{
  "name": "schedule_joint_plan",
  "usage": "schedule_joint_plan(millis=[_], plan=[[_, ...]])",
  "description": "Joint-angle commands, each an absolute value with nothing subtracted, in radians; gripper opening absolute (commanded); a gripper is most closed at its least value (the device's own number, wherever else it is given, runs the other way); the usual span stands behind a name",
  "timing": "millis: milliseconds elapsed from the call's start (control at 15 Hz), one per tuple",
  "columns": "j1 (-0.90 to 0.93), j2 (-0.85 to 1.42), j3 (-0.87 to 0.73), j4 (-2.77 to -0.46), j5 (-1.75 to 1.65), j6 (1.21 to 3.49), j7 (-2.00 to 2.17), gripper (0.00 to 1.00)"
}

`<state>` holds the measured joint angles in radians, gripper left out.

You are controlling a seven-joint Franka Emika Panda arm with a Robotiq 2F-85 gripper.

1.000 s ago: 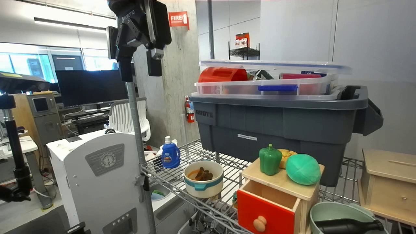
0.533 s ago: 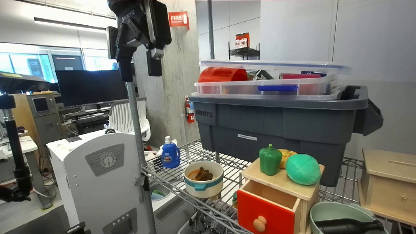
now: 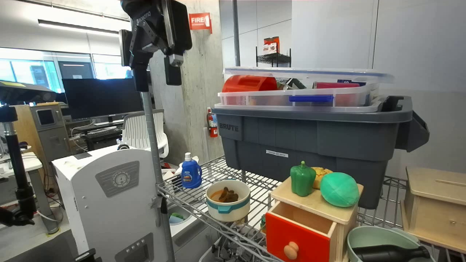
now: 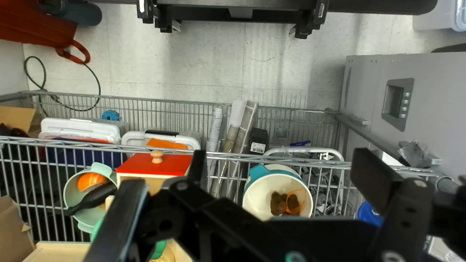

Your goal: Pick up the green pepper plush toy and put it in the boy to the left, pick up the light green object and put it in the bowl to the right

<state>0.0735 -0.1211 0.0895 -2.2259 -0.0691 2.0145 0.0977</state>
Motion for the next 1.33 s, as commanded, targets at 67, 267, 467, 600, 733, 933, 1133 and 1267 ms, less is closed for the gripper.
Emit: schedule_joint_plan(millis=[67, 267, 467, 600, 733, 933, 1133, 1267], plan=[[0.074, -0.121, 0.089, -2.224, -0.069, 2.012, 0.098, 1.0], [0.065, -0.113, 0.081, -2.221, -0.074, 2.019, 0.103, 1.0], [0.05, -0.096, 0.064, -2.209, -0.083, 2.032, 0.097, 1.0], [0.034, -0.088, 0.049, -2.198, -0.085, 2.037, 0.091, 1.0], [0.016, -0.083, 0.028, -2.186, -0.076, 2.04, 0.07, 1.0], [-0.013, -0.071, -0.008, -2.162, -0.062, 2.048, 0.032, 1.0], [-0.048, -0.05, -0.054, -2.132, -0.034, 2.059, -0.027, 1.0], [-0.066, -0.03, -0.075, -2.106, -0.025, 2.062, -0.048, 1.0]])
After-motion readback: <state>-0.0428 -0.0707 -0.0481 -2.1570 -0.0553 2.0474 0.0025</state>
